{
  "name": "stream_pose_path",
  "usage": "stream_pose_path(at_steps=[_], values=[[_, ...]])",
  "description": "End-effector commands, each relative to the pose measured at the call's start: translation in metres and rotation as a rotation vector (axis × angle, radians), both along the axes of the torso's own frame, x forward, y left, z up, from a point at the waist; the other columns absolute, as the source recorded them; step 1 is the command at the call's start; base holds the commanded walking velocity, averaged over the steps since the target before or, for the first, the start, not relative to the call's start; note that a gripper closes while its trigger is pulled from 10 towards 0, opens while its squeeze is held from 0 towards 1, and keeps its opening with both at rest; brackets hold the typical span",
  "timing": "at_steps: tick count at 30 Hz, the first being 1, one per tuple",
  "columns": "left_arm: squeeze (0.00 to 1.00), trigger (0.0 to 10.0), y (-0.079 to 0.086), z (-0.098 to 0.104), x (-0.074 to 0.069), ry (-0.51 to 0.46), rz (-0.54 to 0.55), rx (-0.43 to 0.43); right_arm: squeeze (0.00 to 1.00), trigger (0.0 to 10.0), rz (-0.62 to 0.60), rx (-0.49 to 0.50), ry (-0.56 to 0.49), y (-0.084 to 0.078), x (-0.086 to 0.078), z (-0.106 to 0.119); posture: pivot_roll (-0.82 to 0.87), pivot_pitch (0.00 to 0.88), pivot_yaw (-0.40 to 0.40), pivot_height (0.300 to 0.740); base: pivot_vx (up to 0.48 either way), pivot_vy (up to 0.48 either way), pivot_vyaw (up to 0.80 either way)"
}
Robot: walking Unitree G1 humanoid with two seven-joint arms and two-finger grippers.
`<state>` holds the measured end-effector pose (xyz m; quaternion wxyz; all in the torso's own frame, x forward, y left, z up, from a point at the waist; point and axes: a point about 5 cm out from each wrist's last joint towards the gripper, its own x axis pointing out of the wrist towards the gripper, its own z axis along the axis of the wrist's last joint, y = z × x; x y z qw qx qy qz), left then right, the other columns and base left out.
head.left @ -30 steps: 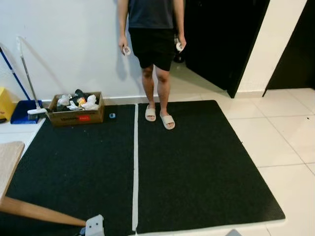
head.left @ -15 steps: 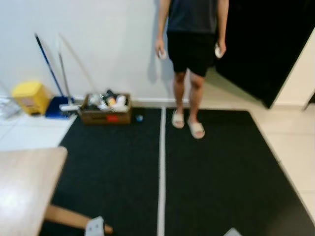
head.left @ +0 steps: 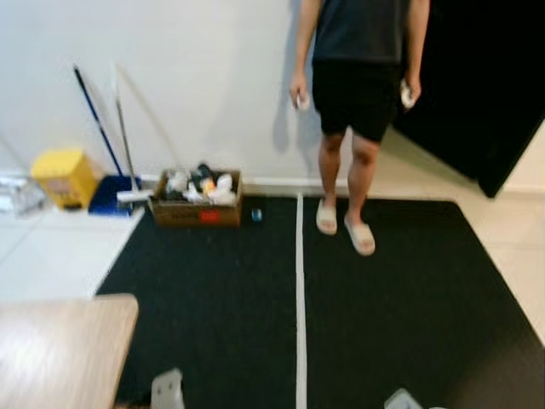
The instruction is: Restocking fridge
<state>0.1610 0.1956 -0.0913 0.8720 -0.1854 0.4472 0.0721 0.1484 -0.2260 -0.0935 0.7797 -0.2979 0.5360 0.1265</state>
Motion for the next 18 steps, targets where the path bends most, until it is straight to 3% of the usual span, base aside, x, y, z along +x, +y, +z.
stream_pose_path(at_steps=[1,4,18], values=[[0.00,10.0,-0.0006,-0.0049,-0.0115,0.040,0.007,-0.012,0.00,10.0,0.001,0.007,0.013,0.0021,-0.0046,-0.0022,-0.04,0.000,0.000,0.740,0.000,0.000,0.00],[0.00,10.0,-0.0009,-0.0049,-0.0113,0.039,0.003,-0.012,0.00,10.0,0.001,0.007,0.012,0.0022,-0.0045,-0.0021,-0.04,0.000,0.000,0.740,0.000,-0.178,0.00],[0.00,10.0,-0.0010,-0.0052,-0.0123,0.041,-0.005,-0.013,0.00,10.0,0.002,0.013,0.014,0.0040,-0.0046,-0.0026,-0.04,0.000,0.000,0.740,0.000,-0.421,0.00]])
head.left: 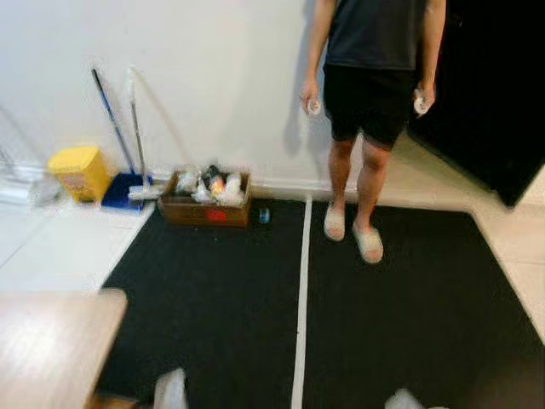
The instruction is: Restocking fridge
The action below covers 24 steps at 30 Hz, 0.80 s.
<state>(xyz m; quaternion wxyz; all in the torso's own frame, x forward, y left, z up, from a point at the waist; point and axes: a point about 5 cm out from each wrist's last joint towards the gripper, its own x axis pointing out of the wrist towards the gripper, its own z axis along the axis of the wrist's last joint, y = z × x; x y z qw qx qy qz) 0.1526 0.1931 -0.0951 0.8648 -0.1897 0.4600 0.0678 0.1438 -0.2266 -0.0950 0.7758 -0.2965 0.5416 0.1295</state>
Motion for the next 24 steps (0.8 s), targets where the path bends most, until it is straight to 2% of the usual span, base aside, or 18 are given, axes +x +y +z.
stream_pose_path(at_steps=[1,14,24], values=[[0.00,10.0,0.0015,-0.0014,-0.0039,0.014,0.002,0.003,0.00,10.0,0.001,0.012,-0.001,0.0046,0.0000,-0.0010,-0.04,0.000,0.000,0.740,0.000,-0.435,0.00],[0.00,10.0,-0.0006,-0.0016,-0.0039,0.012,0.000,-0.010,0.00,10.0,0.003,0.015,-0.001,0.0065,-0.0005,-0.0015,-0.04,0.000,0.000,0.740,0.000,-0.431,0.00],[0.00,10.0,-0.0020,-0.0010,-0.0019,0.002,0.025,-0.022,0.00,10.0,0.002,0.015,0.000,0.0060,-0.0007,-0.0015,-0.04,0.000,0.001,0.740,0.000,-0.049,0.00]])
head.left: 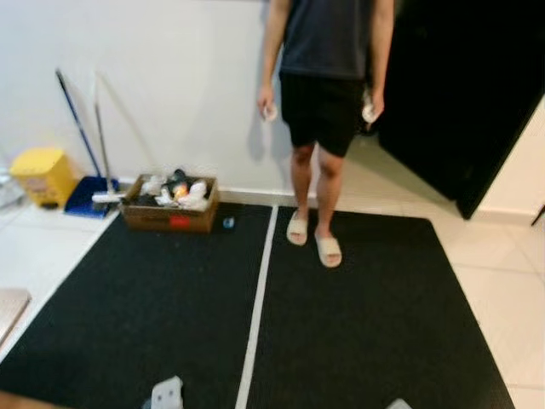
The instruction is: Restocking fridge
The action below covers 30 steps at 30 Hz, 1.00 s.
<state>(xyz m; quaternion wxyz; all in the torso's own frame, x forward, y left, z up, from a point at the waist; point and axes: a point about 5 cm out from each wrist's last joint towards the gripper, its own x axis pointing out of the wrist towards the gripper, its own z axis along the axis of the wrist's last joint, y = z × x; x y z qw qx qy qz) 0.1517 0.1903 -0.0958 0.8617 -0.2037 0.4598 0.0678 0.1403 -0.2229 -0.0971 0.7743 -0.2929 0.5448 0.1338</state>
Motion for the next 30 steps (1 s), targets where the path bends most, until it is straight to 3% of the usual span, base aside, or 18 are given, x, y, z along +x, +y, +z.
stream_pose_path(at_steps=[1,6,30], values=[[0.00,10.0,-0.0004,0.0003,0.0004,-0.007,-0.006,0.002,0.00,10.0,0.001,0.006,-0.010,0.0022,0.0029,0.0006,-0.04,0.000,0.001,0.740,0.000,0.000,0.00],[0.00,10.0,-0.0014,0.0005,0.0010,-0.013,-0.015,-0.002,0.00,10.0,0.001,0.007,-0.010,0.0024,0.0031,0.0006,-0.04,0.000,0.001,0.740,0.135,0.000,0.00],[0.00,10.0,-0.0026,0.0004,0.0007,-0.016,-0.032,-0.006,0.00,10.0,0.005,0.012,-0.009,0.0038,0.0037,0.0006,-0.04,0.000,0.002,0.740,0.407,0.000,0.00]])
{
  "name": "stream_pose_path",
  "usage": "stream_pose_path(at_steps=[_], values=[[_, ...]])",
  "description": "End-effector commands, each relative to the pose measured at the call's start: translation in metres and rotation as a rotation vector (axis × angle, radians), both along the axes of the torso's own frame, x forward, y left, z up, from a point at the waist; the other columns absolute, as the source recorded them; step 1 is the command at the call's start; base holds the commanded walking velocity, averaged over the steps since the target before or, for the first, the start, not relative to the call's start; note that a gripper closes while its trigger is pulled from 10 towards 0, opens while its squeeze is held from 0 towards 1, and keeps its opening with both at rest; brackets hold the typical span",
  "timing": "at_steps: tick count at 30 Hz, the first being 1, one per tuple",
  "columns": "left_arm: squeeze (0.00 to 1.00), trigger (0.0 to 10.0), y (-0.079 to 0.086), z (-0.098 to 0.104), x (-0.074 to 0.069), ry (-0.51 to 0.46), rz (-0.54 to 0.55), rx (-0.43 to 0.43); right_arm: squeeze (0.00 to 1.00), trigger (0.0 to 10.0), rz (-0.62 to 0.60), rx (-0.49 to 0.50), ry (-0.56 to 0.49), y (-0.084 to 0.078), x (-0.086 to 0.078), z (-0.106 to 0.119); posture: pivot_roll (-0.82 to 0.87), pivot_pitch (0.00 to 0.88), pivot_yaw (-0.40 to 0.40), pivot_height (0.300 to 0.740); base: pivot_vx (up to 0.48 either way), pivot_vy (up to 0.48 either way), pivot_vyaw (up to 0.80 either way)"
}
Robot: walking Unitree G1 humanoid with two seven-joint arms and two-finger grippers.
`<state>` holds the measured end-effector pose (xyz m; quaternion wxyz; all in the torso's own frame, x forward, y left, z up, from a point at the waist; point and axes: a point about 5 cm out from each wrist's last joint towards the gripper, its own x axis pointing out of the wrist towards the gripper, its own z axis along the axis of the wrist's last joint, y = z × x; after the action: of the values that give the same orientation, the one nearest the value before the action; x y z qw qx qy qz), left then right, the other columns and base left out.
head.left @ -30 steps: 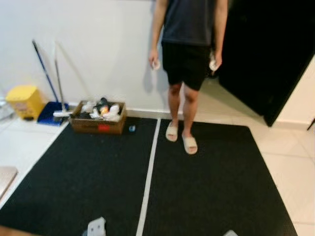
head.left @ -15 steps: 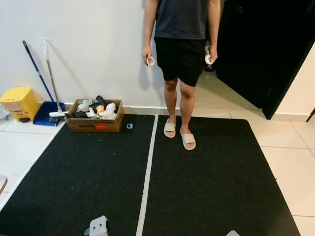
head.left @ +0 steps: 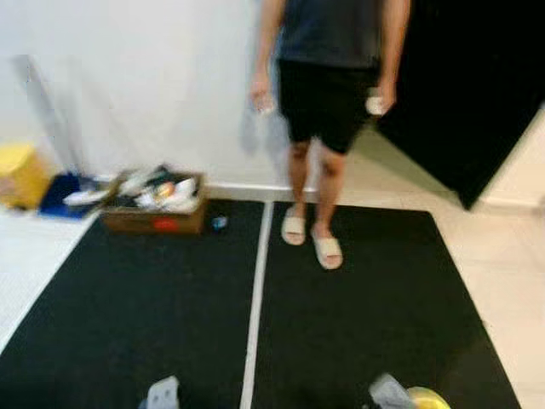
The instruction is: Restocking fridge
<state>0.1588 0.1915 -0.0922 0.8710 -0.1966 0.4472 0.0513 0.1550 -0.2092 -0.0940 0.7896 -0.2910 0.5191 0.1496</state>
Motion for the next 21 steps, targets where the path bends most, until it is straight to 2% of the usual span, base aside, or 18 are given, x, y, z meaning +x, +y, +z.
stream_pose_path(at_steps=[1,21], values=[[0.00,10.0,-0.0038,-0.0031,-0.0064,0.020,-0.001,-0.008,0.00,10.0,-0.028,-0.024,0.038,-0.0098,-0.0108,-0.0025,-0.04,0.000,0.002,0.740,0.416,0.000,0.00],[0.00,10.0,-0.0038,-0.0028,-0.0055,0.017,-0.002,-0.009,0.00,10.0,-0.036,-0.003,0.033,-0.0095,-0.0071,-0.0011,-0.04,0.000,0.003,0.740,0.418,0.000,0.00]])
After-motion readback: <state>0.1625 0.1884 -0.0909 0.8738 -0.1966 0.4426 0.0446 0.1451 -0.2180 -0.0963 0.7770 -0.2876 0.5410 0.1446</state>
